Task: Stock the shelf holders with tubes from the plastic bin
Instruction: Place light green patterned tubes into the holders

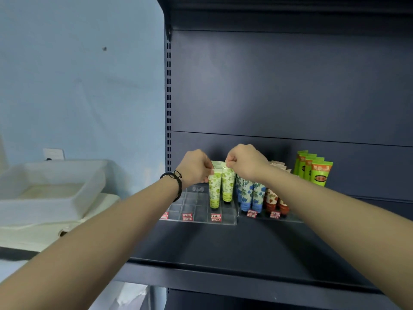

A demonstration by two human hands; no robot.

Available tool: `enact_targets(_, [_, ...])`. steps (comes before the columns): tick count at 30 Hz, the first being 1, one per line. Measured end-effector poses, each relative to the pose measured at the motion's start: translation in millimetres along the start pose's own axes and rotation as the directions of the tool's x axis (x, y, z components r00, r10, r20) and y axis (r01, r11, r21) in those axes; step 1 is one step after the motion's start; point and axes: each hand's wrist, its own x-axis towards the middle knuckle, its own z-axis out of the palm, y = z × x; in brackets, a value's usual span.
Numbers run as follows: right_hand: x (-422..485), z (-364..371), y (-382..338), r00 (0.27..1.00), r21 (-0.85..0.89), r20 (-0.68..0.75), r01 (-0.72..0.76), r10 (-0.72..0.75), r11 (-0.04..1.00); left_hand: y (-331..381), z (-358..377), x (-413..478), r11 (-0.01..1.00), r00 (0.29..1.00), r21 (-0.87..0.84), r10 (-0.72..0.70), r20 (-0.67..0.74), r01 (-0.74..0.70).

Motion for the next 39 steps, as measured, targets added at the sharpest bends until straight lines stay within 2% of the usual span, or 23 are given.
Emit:
enact_targets(8, [-6.8, 3.0, 8.4, 0.999, 0.012, 0.037, -0.001, 0.001, 1.000, -1.5, 4.5, 3.3, 0.998, 0.998, -0.009, -0.055, -0.017, 0.055])
enact_targets(15, [-7.6, 11.9, 6.0, 1.000, 0.010, 0.024, 0.011, -0.011, 1.000, -0.7, 8.0, 1.4, 0.999, 0.998, 0.002, -0.051, -0.046, 0.051])
enact_targets(26, [-15.6, -1.1, 3.1, 0.996, -0.019, 0.088, 0.002, 0.000, 1.000, 2.1, 4.5, -8.5, 0.999, 0.998, 0.040, -0.022, -0.060, 0.025])
enact_targets(30, [-22.8, -7.2, 4.4, 0.998, -0.034, 0.059, 0.017, -0.015, 0.999, 7.0, 1.5, -18.5, 0.998, 0.997, 0.064, -0.005, -0.082, 0.010])
enact_targets(35, [-46.3, -14.5, 10.5, 0.995, 0.020, 0.015, 0.099, -0.099, 0.995, 11.4, -7.1, -44.8, 0.980, 0.990, 0.201, 0.045, -0.133, -0.018])
enact_targets(39, [-80.1, -22.4, 10.0, 0.976, -0.021, 0.112, 0.190, -0.187, 0.981, 16.0, -11.9, -82.2, 0.941, 0.999, 0.340, 0.016, -0.039, -0.002])
